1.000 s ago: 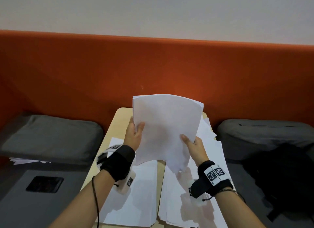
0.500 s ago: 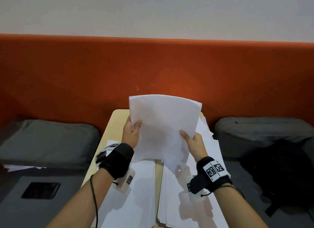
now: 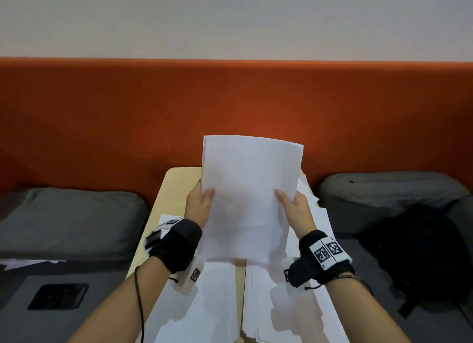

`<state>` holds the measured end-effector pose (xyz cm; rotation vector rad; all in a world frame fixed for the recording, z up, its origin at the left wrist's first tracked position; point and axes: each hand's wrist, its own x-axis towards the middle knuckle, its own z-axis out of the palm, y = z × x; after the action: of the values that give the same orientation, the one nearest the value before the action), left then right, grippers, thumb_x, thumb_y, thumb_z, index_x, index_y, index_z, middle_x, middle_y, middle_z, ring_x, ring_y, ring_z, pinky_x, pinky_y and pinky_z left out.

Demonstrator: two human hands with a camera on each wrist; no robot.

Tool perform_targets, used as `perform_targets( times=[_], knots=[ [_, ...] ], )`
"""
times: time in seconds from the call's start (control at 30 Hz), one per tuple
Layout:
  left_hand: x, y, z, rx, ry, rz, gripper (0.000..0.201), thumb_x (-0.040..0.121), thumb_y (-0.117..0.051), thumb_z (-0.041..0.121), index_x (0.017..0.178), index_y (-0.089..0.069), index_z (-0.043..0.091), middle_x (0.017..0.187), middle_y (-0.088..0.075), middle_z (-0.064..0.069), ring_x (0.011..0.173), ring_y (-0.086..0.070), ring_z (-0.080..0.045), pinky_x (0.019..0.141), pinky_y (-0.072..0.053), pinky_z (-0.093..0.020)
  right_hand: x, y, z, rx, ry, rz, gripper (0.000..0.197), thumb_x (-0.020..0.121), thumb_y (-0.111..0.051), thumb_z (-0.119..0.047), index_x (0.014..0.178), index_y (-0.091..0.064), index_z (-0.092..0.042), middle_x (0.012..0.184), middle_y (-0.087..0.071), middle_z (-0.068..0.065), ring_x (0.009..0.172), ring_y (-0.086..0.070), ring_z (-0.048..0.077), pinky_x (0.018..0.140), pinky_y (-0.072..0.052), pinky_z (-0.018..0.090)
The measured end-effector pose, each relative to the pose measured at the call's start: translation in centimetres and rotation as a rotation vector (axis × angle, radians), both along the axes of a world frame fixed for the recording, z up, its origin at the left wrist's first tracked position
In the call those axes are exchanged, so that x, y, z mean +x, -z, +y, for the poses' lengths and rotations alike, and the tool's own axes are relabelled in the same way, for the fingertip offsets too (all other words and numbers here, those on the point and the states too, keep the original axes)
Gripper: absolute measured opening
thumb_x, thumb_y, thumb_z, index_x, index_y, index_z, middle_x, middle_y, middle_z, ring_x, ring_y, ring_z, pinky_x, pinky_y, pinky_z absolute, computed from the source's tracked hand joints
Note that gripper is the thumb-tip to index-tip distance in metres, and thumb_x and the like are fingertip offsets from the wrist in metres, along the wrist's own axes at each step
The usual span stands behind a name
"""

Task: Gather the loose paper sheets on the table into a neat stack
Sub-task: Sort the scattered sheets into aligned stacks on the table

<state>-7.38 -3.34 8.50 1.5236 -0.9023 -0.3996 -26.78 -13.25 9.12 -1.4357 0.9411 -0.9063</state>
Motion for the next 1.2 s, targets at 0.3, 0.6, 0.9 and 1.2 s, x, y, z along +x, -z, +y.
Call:
perform_targets(
  times=[0.3, 0.6, 0.9, 1.2],
  knots=[
    [2.6, 0.8, 2.5, 0.19, -0.073, 0.071, 0.027, 0.095, -0.042, 0.003, 0.119, -0.055, 0.007, 0.11, -0.062, -0.006, 0.098, -0.058, -0.021, 0.081, -0.041, -0.024, 0.7, 2.2, 2.3, 0.079, -0.25, 0.21, 0.024, 0.094, -0.054, -0.01, 0.118, -0.054, -0.012, 0.104, -0.065, 0.006, 0.087, -0.062, 0.02, 0.069, -0.049, 0.024],
    [3.1, 5.7, 5.8, 0.496, 0.009, 0.182, 0.026, 0.091, -0.048, -0.004, 0.116, -0.05, 0.006, 0.113, -0.06, -0.01, 0.092, -0.056, -0.022, 0.064, -0.044, -0.018, 0.3, 6.1, 4.6, 0.235, -0.353, 0.45, 0.022, 0.092, -0.057, -0.013, 0.114, -0.052, -0.009, 0.088, -0.061, 0.0, 0.074, -0.058, 0.012, 0.061, -0.05, 0.021],
    [3.7, 9.2, 4.3, 0.799, -0.07, -0.014, 0.038, 0.09, -0.05, -0.001, 0.127, -0.045, -0.003, 0.128, -0.053, -0.024, 0.117, -0.051, -0.038, 0.095, -0.04, -0.038, -5.0, 7.3, 1.4, 0.084, 0.055, 0.852, 0.048, 0.087, -0.064, -0.018, 0.13, -0.048, -0.006, 0.133, -0.049, 0.019, 0.122, -0.047, 0.032, 0.099, -0.038, 0.032],
    [3.9, 11.3, 3.6, 0.876, -0.054, 0.02, 0.037, 0.092, -0.052, 0.005, 0.127, -0.046, -0.004, 0.129, -0.053, -0.024, 0.117, -0.051, -0.038, 0.096, -0.041, -0.04, -8.4, 8.7, 1.1, 0.236, 0.231, 1.284, 0.09, 0.073, -0.076, -0.043, 0.14, -0.026, -0.012, 0.14, -0.026, 0.018, 0.131, -0.026, 0.035, 0.101, -0.036, 0.046]
  ],
)
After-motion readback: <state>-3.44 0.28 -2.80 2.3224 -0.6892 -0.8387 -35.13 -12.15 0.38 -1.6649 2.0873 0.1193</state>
